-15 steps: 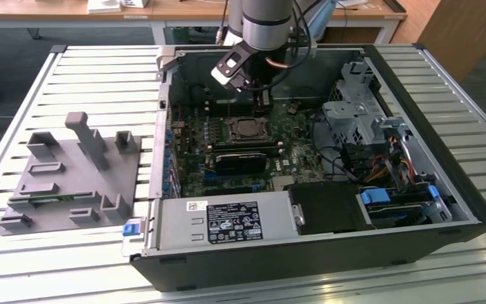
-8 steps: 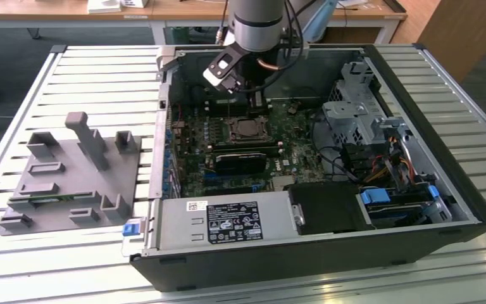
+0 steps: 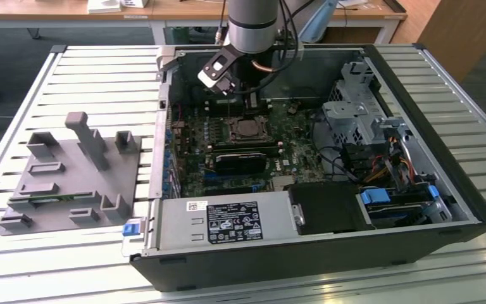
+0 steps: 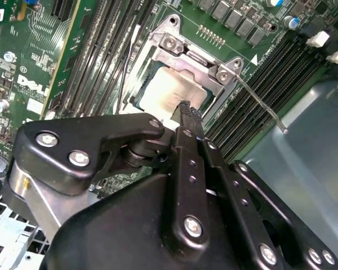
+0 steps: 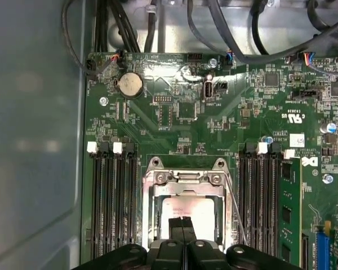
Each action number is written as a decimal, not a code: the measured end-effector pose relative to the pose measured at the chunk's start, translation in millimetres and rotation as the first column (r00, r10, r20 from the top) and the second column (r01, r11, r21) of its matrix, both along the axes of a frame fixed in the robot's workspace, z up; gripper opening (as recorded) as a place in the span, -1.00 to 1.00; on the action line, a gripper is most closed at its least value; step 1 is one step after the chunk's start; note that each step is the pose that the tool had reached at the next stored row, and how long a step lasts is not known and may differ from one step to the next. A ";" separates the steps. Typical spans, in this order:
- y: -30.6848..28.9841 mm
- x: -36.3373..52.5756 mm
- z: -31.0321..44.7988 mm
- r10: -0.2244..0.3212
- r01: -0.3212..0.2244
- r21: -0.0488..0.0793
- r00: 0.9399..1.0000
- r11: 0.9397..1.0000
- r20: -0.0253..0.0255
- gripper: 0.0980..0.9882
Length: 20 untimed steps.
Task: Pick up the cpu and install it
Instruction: 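Install the first cpu locking lever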
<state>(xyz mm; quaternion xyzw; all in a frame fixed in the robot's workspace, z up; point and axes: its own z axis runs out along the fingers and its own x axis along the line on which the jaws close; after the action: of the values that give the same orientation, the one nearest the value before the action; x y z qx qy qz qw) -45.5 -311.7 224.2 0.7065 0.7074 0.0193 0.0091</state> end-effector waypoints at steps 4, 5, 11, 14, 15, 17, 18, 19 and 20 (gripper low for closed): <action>0.0 0.0 0.5 0.000 0.000 0.001 1.000 1.000 0.000 -0.98; 0.0 0.0 0.8 0.000 0.000 0.001 1.000 1.000 0.000 -0.98; 0.0 0.0 4.8 0.000 0.000 0.001 1.000 1.000 0.000 -0.98; 0.0 0.0 6.8 0.000 0.000 0.001 1.000 1.000 0.000 -0.98; 0.0 0.0 7.4 0.000 0.000 0.001 1.000 1.000 0.000 -0.98; 0.1 0.0 7.8 0.000 0.000 0.001 1.000 1.000 0.000 -0.98; 0.0 0.0 8.3 0.000 0.000 0.001 1.000 1.000 0.000 -0.98; 0.0 0.0 8.6 0.000 0.000 0.001 1.000 1.000 0.000 -0.98; 0.0 0.0 8.7 0.000 0.000 0.001 1.000 1.000 0.000 -0.98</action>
<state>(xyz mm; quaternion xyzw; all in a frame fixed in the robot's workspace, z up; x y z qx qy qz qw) -45.5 -311.7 232.9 0.7065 0.7074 0.0195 0.0089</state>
